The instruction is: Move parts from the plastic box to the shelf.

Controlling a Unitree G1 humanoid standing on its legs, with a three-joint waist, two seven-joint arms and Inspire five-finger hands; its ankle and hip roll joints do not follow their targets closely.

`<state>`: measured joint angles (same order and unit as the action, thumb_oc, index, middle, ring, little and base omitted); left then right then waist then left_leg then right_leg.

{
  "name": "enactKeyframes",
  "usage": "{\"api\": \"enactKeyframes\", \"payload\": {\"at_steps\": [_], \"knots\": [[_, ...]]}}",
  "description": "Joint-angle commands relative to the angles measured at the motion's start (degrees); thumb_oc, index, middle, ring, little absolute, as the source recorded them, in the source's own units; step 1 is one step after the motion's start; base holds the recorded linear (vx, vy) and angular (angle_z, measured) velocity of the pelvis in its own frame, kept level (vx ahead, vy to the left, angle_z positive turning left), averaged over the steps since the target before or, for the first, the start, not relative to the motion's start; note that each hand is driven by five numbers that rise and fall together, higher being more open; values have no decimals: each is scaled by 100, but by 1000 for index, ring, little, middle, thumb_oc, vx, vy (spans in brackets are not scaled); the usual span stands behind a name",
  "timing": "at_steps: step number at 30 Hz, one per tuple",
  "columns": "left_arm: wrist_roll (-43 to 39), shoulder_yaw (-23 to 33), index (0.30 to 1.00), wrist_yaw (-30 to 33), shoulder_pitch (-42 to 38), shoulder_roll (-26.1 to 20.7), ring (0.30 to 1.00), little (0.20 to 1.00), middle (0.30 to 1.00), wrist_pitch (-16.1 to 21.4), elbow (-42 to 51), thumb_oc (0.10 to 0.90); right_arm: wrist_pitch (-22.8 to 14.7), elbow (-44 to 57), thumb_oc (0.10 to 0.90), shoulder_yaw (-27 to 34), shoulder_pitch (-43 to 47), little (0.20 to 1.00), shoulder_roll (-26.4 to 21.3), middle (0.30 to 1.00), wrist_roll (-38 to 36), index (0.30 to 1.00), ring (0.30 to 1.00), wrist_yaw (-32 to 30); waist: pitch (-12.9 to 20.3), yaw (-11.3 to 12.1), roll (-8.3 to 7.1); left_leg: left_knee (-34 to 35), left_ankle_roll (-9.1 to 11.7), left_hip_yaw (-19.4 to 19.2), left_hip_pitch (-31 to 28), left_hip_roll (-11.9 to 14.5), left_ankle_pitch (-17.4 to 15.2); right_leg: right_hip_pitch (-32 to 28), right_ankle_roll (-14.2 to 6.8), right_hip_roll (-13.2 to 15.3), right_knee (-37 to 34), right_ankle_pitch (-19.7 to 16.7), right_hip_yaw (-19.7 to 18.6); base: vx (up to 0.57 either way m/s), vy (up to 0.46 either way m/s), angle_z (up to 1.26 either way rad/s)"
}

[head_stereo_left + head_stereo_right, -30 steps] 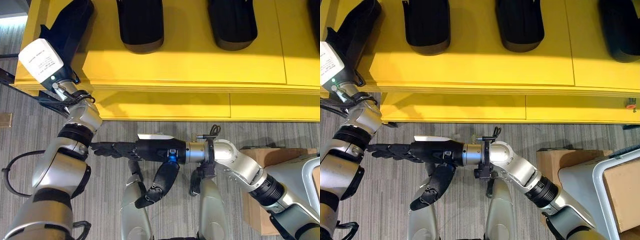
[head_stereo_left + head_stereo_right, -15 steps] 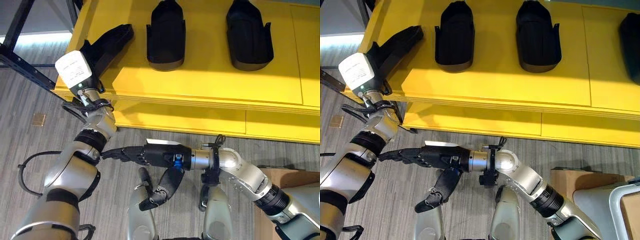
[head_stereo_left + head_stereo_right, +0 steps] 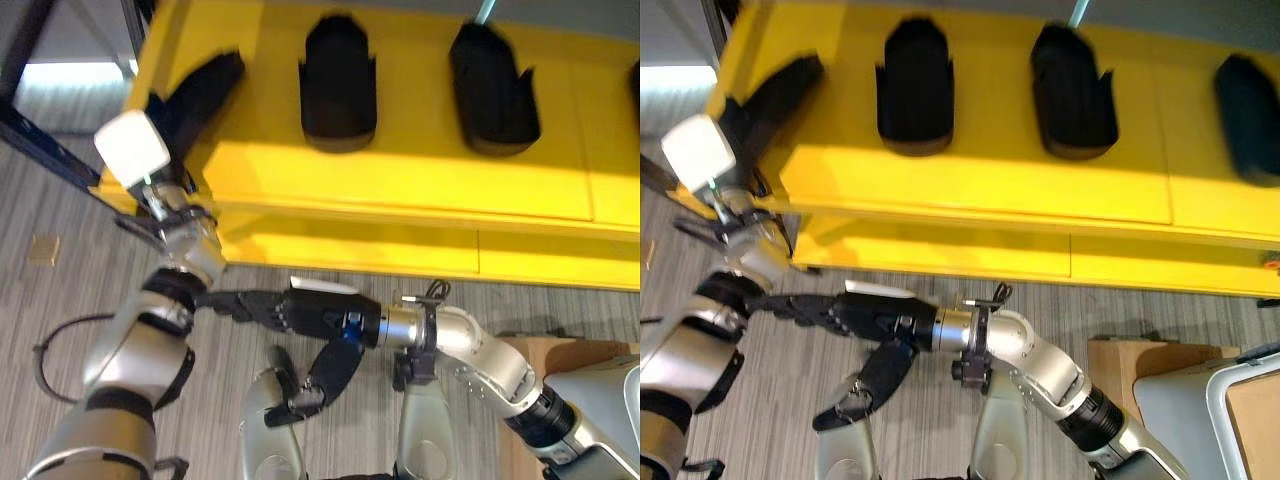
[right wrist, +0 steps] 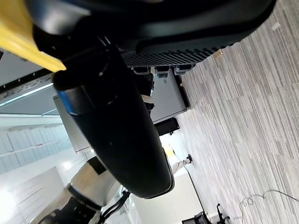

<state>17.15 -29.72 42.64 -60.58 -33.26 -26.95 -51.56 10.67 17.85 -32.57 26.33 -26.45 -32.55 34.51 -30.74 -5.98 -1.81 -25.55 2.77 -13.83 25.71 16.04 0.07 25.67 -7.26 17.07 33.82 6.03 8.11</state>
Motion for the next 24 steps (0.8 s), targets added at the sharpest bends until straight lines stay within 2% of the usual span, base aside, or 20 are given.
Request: {"api": "enactKeyframes", "payload": {"at_steps": [1, 4, 7, 12, 15, 18, 19, 21, 22, 23, 24], "knots": [[188, -437, 300, 316, -1038, -413, 300, 300, 300, 133, 145, 400, -647, 524, 900, 28, 840, 1000, 445, 1000, -208, 1000, 1000, 208, 231, -4, -113, -351, 274, -69, -641, 166, -785, -156, -278, 136, -1194, -774, -227, 98, -221, 46], [260, -415, 300, 243, -1048, -423, 300, 300, 300, 87, 176, 400, -549, 535, 900, 99, 999, 1000, 281, 1000, -431, 1000, 1000, 267, 341, -4, -134, -88, 436, -58, -663, 380, -553, -167, -311, 11, -1125, -521, -111, 159, -145, 18], [353, -270, 300, 209, -817, -411, 300, 300, 300, 47, 333, 400, -472, 570, 900, 97, 1008, 1000, 171, 1000, -539, 1000, 1000, 246, 453, -24, -121, 211, 539, -138, -833, 579, -371, -181, -235, -60, -953, -323, 3, 192, -88, 1], [480, -27, 300, 323, -611, -346, 300, 300, 300, -59, 451, 400, -433, 504, 900, 99, 969, 1000, 201, 1000, -474, 1000, 1000, 376, 522, -69, -62, 501, 582, -218, -1030, 656, -242, -126, -150, -150, -785, -213, 20, 152, 0, 1], [451, 93, 300, 391, -663, -349, 300, 300, 300, -98, 392, 400, -441, 486, 900, 89, 896, 1000, 212, 1000, -393, 1000, 1000, 359, 508, -100, 0, 492, 558, -242, -1050, 651, -245, -24, -98, -171, -508, -96, 15, 94, -34, 10], [316, 221, 300, 430, -575, -426, 300, 300, 300, -266, 447, 400, -606, 395, 900, 57, 811, 1000, 196, 1000, -446, 1000, 1000, 516, 531, -119, 76, 387, 497, -236, -1164, 603, -351, 18, -35, -216, -218, 61, -34, 177, -73, 6], [163, 280, 300, 429, -484, -536, 300, 300, 300, -247, 414, 400, -598, 410, 900, 95, 740, 1000, 141, 1000, -518, 1000, 1000, 633, 598, -183, 110, 290, 499, -361, -1404, 560, -603, -49, -51, -156, -57, 267, 15, 227, -22, 2], [6, 335, 300, 435, -383, -620, 300, 300, 300, -245, 411, 400, -547, 438, 900, 84, 659, 1000, 132, 1000, -581, 1000, 1000, 675, 625, -218, 121, 4, 542, -493, -1437, 649, -595, -117, 10, -144, -39, 307, 59, 187, -58, 1], [-104, 408, 300, 447, -292, -675, 300, 300, 300, -215, 403, 400, -514, 455, 900, 52, 599, 1000, 159, 1000, -566, 1000, 1000, 683, 595, -220, 126, -514, 666, -449, -1281, 841, -330, -228, 130, -182, -28, 376, 85, 162, -113, -7], [-136, 438, 300, 438, -267, -691, 300, 300, 300, -176, 376, 400, -496, 434, 900, 23, 607, 1000, 179, 1000, -554, 1000, 1000, 680, 571, -206, 153, -708, 711, -340, -1180, 900, -197, -290, 204, -226, -12, 428, 116, 175, -52, -6], [-329, 452, 300, 473, -266, -729, 300, 300, 300, -103, 258, 400, -392, 385, 900, -92, 651, 1000, 269, 1000, -501, 1000, 1000, 680, 502, -153, 234, -742, 714, -87, -908, 895, 234, -349, 366, -366, -17, 411, 125, 203, 272, 11]]}}
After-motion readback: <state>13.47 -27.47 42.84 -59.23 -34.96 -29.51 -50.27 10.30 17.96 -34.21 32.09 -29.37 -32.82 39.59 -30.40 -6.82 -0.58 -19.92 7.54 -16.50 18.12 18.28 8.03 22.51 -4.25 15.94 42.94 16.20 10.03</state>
